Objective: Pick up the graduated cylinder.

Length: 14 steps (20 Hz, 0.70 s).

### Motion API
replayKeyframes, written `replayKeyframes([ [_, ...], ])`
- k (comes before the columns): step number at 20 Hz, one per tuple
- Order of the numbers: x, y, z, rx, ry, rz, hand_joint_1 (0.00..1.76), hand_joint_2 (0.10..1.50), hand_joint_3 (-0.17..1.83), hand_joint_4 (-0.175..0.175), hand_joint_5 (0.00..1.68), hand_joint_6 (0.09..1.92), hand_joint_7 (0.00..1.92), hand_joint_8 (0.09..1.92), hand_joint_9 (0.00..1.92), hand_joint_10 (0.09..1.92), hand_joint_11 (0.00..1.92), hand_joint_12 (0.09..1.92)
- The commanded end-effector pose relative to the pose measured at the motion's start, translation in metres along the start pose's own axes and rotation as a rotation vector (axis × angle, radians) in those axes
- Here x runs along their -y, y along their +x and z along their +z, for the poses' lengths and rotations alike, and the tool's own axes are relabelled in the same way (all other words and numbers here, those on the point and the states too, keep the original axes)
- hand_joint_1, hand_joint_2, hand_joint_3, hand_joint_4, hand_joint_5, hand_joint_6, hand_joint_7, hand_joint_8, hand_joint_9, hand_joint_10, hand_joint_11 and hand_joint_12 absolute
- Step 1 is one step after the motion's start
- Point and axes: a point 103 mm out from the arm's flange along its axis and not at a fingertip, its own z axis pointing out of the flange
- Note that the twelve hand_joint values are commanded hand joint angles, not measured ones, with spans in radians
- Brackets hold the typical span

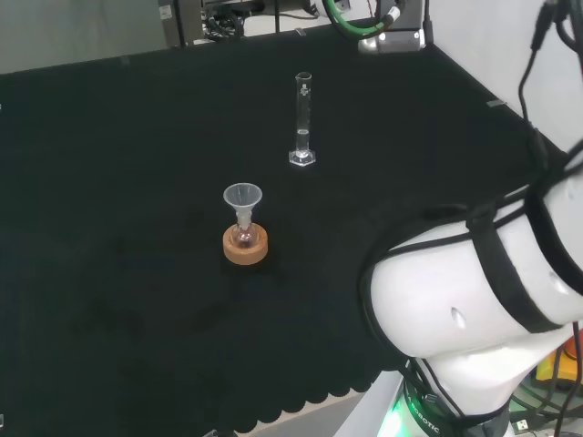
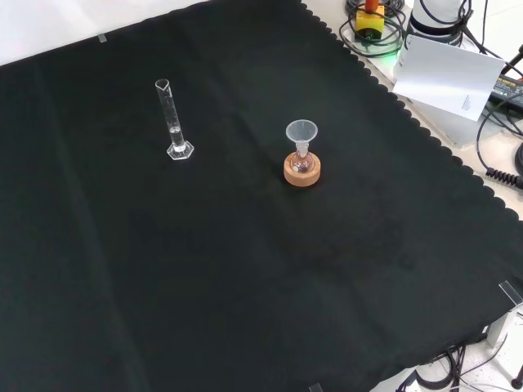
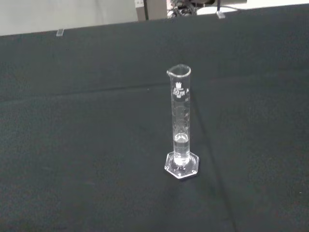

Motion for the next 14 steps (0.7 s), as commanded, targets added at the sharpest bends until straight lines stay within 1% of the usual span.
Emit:
replayKeyframes([
  [1,-0.084,-0.029,0.061,-0.087,-0.005,-0.041,0.33,1.3,-0.04,-0.034,0.23,0.09,0.02,0.52,0.23,0.56,0.05,1.39],
  [4,-0.108,-0.035,0.082,-0.134,0.015,-0.053,0.37,1.28,-0.06,-0.035,0.23,0.09,0.03,0.53,0.22,0.61,0.05,1.39],
  [8,-0.131,-0.037,0.107,-0.206,0.01,-0.082,0.41,1.26,-0.07,-0.037,0.24,0.09,0.04,0.54,0.22,0.63,0.06,1.39],
  [10,-0.139,-0.036,0.117,-0.218,0.013,-0.103,0.42,1.26,-0.08,-0.038,0.24,0.09,0.04,0.54,0.23,0.63,0.06,1.39],
  [14,-0.15,-0.034,0.138,-0.263,0.022,-0.13,0.47,1.24,-0.09,-0.039,0.24,0.09,0.05,0.55,0.24,0.64,0.06,1.39],
])
